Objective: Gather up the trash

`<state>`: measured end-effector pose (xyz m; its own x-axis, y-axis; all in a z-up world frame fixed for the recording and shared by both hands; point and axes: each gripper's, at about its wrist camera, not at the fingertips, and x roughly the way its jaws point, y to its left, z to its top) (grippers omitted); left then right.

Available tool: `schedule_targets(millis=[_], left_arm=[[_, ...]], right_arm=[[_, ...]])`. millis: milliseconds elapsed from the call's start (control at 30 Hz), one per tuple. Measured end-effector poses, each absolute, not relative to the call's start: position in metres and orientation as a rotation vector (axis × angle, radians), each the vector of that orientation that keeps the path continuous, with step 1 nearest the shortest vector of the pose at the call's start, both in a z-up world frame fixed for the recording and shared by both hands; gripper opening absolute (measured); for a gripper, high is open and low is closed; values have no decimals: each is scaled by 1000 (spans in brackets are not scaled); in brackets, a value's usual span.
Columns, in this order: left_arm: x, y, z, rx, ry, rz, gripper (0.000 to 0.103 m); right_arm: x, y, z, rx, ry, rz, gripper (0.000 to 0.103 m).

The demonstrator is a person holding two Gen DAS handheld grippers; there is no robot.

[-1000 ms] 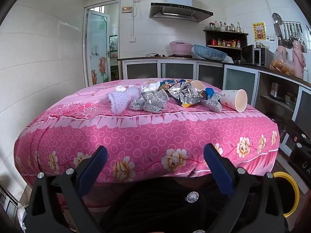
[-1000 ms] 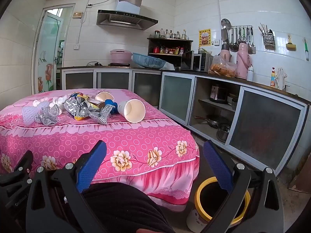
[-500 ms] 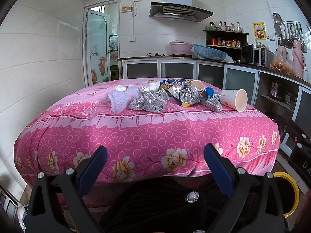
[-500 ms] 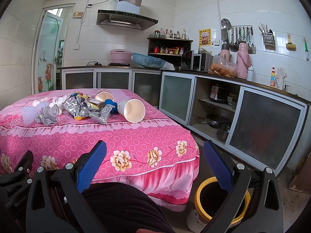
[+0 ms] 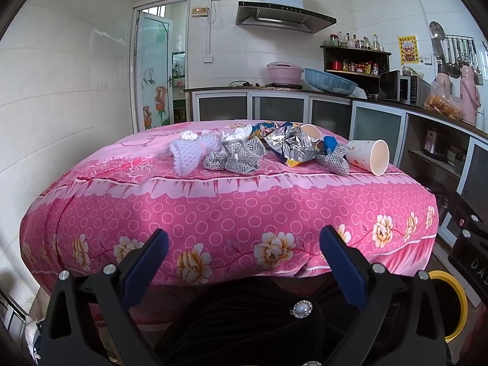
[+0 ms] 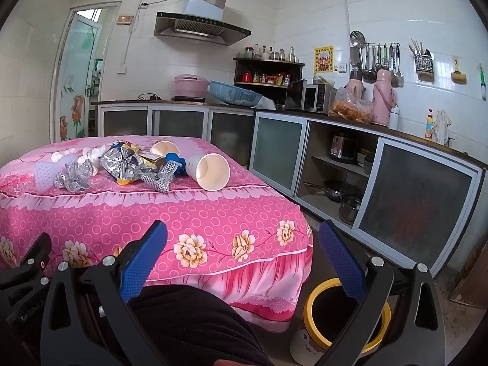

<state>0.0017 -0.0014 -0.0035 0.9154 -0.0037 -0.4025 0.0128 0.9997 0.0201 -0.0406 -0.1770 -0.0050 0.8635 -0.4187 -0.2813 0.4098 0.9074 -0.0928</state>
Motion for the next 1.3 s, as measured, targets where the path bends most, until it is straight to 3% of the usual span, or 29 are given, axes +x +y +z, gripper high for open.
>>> schedule_targets(millis=[1300], left_arm=[[3,1,-3,21,417,-12,95]], right_arm=[[-39,-177,-7,-28,311,-443,95]])
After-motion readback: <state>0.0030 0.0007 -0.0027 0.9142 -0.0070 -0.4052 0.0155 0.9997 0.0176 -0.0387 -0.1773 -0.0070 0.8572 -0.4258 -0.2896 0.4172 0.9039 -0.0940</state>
